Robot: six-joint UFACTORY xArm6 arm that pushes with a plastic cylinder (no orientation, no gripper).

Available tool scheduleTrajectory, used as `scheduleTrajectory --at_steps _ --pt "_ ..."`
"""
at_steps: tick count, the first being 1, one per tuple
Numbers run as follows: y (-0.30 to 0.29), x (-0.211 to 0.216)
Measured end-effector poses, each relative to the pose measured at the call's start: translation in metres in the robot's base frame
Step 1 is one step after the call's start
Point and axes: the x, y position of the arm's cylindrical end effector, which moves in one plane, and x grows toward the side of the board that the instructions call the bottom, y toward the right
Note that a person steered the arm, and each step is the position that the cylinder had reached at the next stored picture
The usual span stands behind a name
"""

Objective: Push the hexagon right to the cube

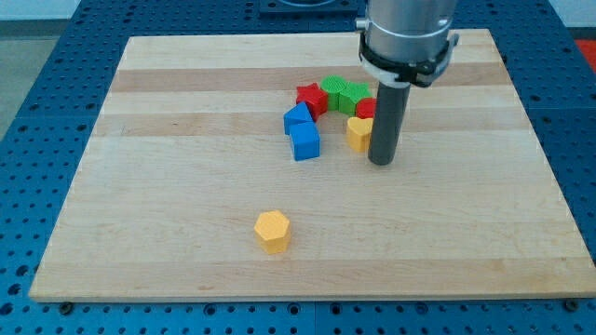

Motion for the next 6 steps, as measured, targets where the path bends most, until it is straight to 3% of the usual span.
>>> scheduleTrajectory --at_steps 2,4,6 --pt "-0.004 0.092" --pt "-0.057 0.154" --pt "-0.139 0.155"
